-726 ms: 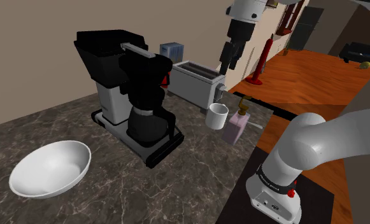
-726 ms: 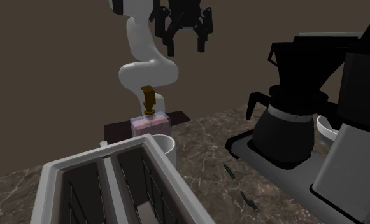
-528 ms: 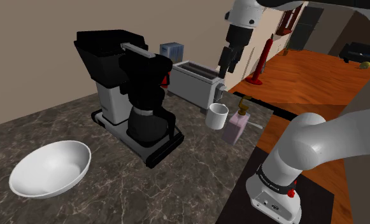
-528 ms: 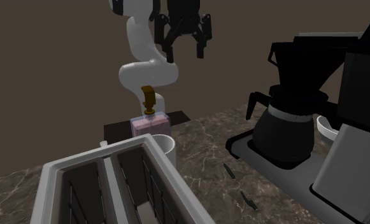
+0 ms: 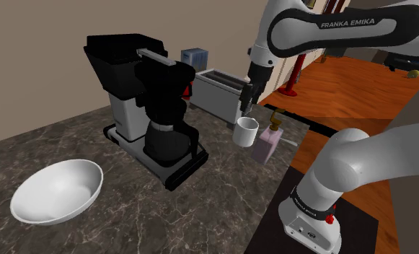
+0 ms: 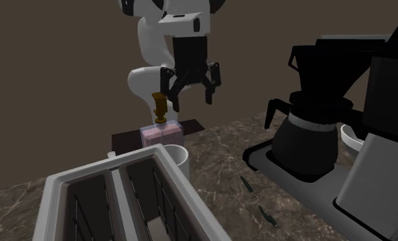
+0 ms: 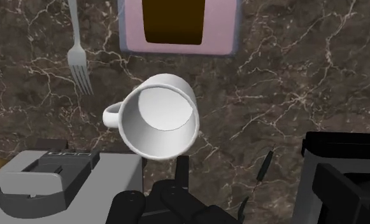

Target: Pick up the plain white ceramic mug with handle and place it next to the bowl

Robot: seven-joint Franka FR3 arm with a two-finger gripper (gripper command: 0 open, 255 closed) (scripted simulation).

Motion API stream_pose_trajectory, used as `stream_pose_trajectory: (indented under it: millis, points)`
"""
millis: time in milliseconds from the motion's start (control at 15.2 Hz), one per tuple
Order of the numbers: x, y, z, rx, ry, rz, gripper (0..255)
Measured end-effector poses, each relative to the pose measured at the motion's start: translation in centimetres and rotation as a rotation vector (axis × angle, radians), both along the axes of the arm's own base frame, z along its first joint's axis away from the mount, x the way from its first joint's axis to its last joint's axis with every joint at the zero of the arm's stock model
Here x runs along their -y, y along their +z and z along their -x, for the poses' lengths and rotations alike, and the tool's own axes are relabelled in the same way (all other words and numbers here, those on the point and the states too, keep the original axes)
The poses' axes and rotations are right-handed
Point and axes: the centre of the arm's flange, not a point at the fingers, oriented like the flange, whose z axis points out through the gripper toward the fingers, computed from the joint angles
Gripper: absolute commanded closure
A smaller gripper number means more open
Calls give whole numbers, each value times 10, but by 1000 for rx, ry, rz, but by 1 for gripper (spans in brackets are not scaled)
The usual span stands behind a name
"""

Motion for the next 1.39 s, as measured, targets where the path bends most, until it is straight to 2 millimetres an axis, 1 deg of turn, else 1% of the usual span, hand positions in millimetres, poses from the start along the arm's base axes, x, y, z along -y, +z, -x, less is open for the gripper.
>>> stream_pose_trajectory:
  millis: [66, 198, 330, 396, 462, 528, 990, 1386]
  points:
    - [4, -11, 0, 2, -7, 2, 0]
    - [10, -37, -10, 3, -20, 7, 0]
    - [18, -61, -10, 5, -33, 11, 0]
    - [19, -72, -12, 6, -40, 14, 0]
    - [25, -84, -14, 7, -46, 16, 0]
    - [27, -92, -15, 8, -49, 17, 0]
    - [26, -129, -19, 10, -51, 18, 0]
    - [27, -134, -18, 11, -51, 18, 0]
